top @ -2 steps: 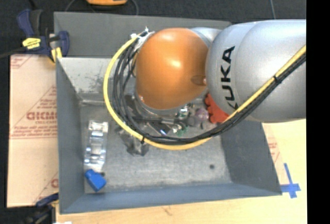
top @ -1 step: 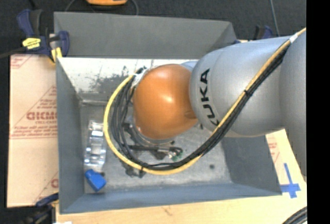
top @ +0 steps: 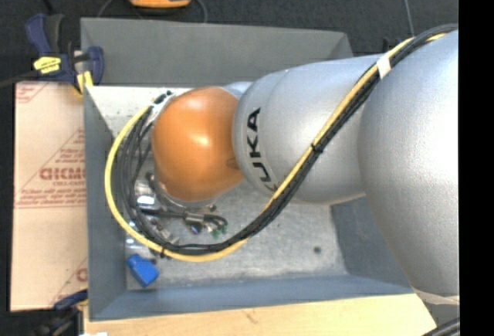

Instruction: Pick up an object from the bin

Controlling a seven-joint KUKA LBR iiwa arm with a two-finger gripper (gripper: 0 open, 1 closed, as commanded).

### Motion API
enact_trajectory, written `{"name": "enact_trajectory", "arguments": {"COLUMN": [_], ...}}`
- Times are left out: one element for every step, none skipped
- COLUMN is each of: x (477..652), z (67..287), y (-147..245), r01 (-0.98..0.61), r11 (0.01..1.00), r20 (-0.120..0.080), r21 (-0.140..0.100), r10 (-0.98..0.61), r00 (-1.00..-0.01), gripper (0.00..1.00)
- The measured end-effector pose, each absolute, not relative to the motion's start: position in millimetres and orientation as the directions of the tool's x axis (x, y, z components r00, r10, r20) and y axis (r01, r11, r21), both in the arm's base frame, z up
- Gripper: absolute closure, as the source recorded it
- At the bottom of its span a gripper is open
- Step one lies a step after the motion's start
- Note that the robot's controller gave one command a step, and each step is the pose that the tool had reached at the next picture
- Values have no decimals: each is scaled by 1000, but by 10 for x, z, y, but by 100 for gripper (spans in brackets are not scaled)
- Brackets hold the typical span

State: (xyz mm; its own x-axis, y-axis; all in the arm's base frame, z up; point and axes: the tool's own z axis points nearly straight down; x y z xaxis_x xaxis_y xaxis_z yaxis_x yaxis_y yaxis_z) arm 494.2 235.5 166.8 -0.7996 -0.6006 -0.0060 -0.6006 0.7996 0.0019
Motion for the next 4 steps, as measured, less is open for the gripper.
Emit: {"name": "enact_trajectory", "arguments": {"x": [5823, 5989, 5973, 5713], "z": [1294, 2794, 2736, 1950], "y": [2245, 2204, 2201, 2294], "r01": [-320, -344, -345, -534], "r11": [947, 939, 939, 846], "r20": [-5, -14, -5, 1], "r21": [1, -2, -1, 0], "r10": [-320, -344, -345, -534], "r00": [-947, -939, -939, -846], "gripper": [100, 100, 0, 0]}}
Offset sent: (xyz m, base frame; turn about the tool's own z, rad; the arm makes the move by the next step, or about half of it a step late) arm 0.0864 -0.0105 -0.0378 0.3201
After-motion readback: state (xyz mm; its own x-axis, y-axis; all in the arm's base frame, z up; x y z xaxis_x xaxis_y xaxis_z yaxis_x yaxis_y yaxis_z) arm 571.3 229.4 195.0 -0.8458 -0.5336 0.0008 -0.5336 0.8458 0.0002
